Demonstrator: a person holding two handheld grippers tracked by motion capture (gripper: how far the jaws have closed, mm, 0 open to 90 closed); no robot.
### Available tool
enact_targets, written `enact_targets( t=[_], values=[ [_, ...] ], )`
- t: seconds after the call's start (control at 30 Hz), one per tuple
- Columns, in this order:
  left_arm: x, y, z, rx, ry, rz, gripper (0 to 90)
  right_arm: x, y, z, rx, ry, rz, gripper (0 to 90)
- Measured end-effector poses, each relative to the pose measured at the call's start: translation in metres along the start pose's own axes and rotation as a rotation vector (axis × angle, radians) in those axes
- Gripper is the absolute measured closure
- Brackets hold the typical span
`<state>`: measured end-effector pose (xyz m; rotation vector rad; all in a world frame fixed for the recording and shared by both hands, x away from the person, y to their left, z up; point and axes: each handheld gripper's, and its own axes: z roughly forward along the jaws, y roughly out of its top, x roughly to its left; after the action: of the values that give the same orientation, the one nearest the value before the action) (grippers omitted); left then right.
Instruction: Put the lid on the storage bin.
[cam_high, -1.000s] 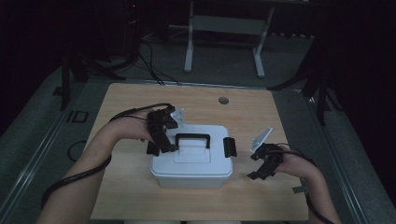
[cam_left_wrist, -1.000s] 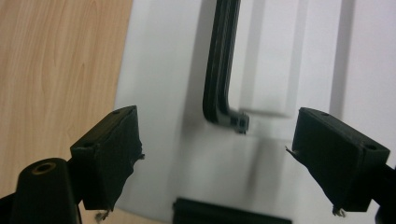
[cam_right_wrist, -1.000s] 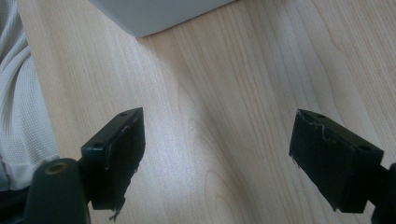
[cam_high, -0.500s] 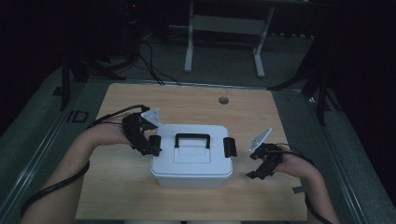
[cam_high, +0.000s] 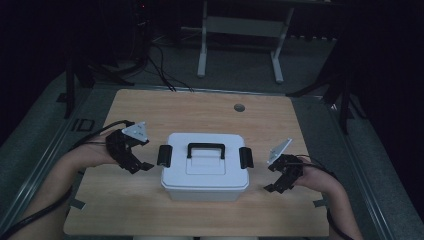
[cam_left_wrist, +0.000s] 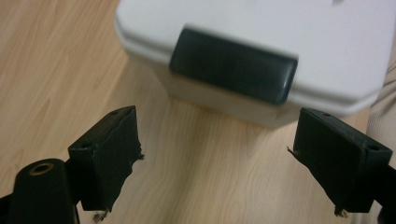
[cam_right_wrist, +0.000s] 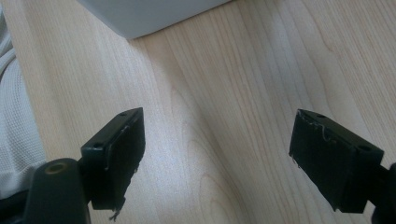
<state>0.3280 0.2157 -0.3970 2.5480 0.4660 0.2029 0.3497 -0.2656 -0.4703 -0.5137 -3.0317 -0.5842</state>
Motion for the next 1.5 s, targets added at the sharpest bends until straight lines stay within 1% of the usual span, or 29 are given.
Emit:
enact_targets(
  t=[0.03,0.07,0.1,0.17,0.23,0.27,0.37,0.4,0.43,0.47,0.57,0.6,0.63,0.67,0.7,0.73,0.77,0.83,0.97,1.03,1.07,1.13,1.17,1.2,1.3,1.33,1.37,1.43,1.5],
  values=[
    [0.0,0.0,0.0,0.0,0.0,0.0,14.6,0.0,0.0,0.0,0.0,0.0,0.0,17.9],
    [0.0,-0.008,0.0,0.001,0.001,-0.014,14.6,0.0,0.0,0.0,-0.001,-0.001,0.0,17.9],
    [0.0,-0.008,0.0,0.001,0.001,-0.014,14.5,0.0,0.0,0.0,-0.001,-0.001,0.0,17.9],
    [-0.001,-0.02,0.0,-0.013,-0.004,-0.036,13.9,0.0,-0.001,0.001,-0.006,-0.003,-0.001,17.9],
    [-0.001,-0.023,0.0,-0.014,-0.001,-0.039,14.0,0.0,-0.001,0.001,-0.008,-0.005,0.0,17.9],
    [-0.001,-0.03,0.0,-0.032,-0.004,-0.057,13.9,0.001,-0.001,0.001,-0.011,-0.008,0.0,17.8],
    [0.0,-0.037,-0.001,-0.046,-0.001,-0.074,13.9,0.001,-0.002,0.0,-0.017,-0.011,0.002,17.3],
    [-0.001,-0.045,0.0,-0.069,-0.001,-0.087,13.9,0.0,-0.002,-0.001,-0.023,-0.015,0.003,17.3],
    [-0.001,-0.045,0.0,-0.069,-0.001,-0.087,13.6,0.0,-0.003,-0.001,-0.027,-0.019,0.003,17.2],
    [-0.003,-0.053,0.002,-0.077,-0.003,-0.1,12.8,0.0,-0.004,-0.001,-0.026,-0.022,0.005,17.2],
    [-0.004,-0.059,0.005,-0.072,-0.006,-0.109,12.1,-0.001,-0.005,-0.001,-0.026,-0.026,0.012,17.0],
    [-0.005,-0.067,0.009,-0.07,0.005,-0.11,12.0,-0.001,-0.006,-0.001,-0.028,-0.027,0.01,17.0],
    [-0.005,-0.067,0.009,-0.07,0.005,-0.11,11.6,-0.001,-0.006,-0.001,-0.028,-0.027,0.01,17.0],
    [-0.007,-0.074,0.012,-0.08,-0.008,-0.13,10.0,-0.001,-0.007,0.0,-0.028,-0.027,0.01,16.3],
    [-0.007,-0.074,0.012,-0.08,-0.008,-0.13,9.7,-0.001,-0.007,0.0,-0.028,-0.027,0.01,16.3],
    [-0.009,-0.081,0.016,-0.07,0.002,-0.136,8.6,-0.001,-0.008,0.0,-0.029,-0.027,0.012,16.3],
    [-0.009,-0.081,0.016,-0.07,0.002,-0.136,8.1,-0.001,-0.008,0.0,-0.029,-0.027,0.012,16.3],
    [-0.011,-0.091,0.022,-0.069,0.011,-0.149,7.3,-0.001,-0.01,0.001,-0.03,-0.03,0.019,15.3],
    [-0.013,-0.102,0.028,-0.073,0.017,-0.164,6.8,-0.001,-0.012,0.003,-0.026,-0.036,0.024,15.1],
    [-0.014,-0.104,0.03,-0.075,0.019,-0.167,6.8,-0.001,-0.013,0.003,-0.027,-0.036,0.027,15.1],
    [-0.015,-0.109,0.034,-0.083,0.017,-0.177,6.8,-0.001,-0.015,0.004,-0.034,-0.035,0.03,15.1],
    [-0.017,-0.113,0.038,-0.091,0.014,-0.187,6.7,-0.001,-0.016,0.004,-0.034,-0.035,0.031,15.1],
    [-0.018,-0.116,0.04,-0.087,0.02,-0.188,6.8,-0.002,-0.018,0.006,-0.035,-0.039,0.033,15.1],
    [-0.019,-0.12,0.043,-0.099,0.022,-0.193,6.8,-0.002,-0.019,0.006,-0.037,-0.043,0.034,15.1],
    [-0.02,-0.124,0.047,-0.099,0.031,-0.199,6.8,-0.002,-0.021,0.008,-0.063,-0.046,0.041,14.1],
    [-0.022,-0.128,0.051,-0.113,0.026,-0.206,6.8,-0.002,-0.022,0.008,-0.073,-0.048,0.047,14.2],
    [-0.022,-0.128,0.051,-0.113,0.026,-0.206,6.8,-0.002,-0.022,0.008,-0.073,-0.048,0.047,14.2],
    [-0.025,-0.133,0.055,-0.117,0.021,-0.211,6.7,-0.001,-0.025,0.011,-0.101,-0.048,0.055,14.1],
    [-0.026,-0.134,0.056,-0.118,0.021,-0.212,6.8,-0.001,-0.026,0.012,-0.104,-0.047,0.057,14.1]
  ],
)
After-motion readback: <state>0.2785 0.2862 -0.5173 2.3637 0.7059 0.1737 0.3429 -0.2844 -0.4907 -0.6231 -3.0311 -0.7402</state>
